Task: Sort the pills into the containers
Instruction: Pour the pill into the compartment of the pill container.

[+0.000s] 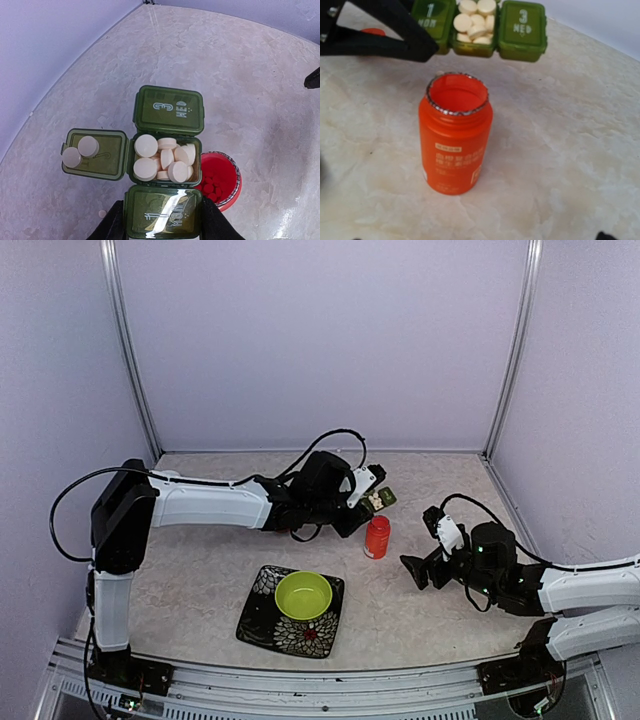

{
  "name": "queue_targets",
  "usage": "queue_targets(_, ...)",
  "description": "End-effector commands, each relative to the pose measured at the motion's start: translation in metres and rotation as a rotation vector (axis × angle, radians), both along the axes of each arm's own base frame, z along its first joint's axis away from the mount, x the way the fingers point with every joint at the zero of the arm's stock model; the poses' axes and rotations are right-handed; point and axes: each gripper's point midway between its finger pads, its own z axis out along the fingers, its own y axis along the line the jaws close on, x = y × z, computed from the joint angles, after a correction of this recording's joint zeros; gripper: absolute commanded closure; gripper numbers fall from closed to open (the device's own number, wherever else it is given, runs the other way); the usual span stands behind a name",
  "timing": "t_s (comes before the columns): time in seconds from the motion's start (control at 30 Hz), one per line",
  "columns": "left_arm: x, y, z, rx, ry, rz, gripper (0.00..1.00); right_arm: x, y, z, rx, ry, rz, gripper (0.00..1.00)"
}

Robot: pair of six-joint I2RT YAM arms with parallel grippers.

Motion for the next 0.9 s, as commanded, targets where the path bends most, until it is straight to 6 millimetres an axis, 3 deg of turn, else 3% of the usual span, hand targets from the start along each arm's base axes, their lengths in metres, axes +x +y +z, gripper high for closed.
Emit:
queue_targets(0.0,-0.003,0.001,-0.009,0.024,-0.015,0.003,0.66,0.002,0.002,0.011,0.028,-0.016,-0.001,0.00)
queue_targets(0.6,-0.008,0.005,-0.016,0.061,-0.056,0.021,0.66,0.003,0.003,0.010,0.027,-0.012,0.003,0.00)
queue_targets(0.87,-0.007,0.003,-0.002,0.027,-0.074,0.028,0.66,0.003,0.005,0.007,0.022,-0.005,0.007,0.00)
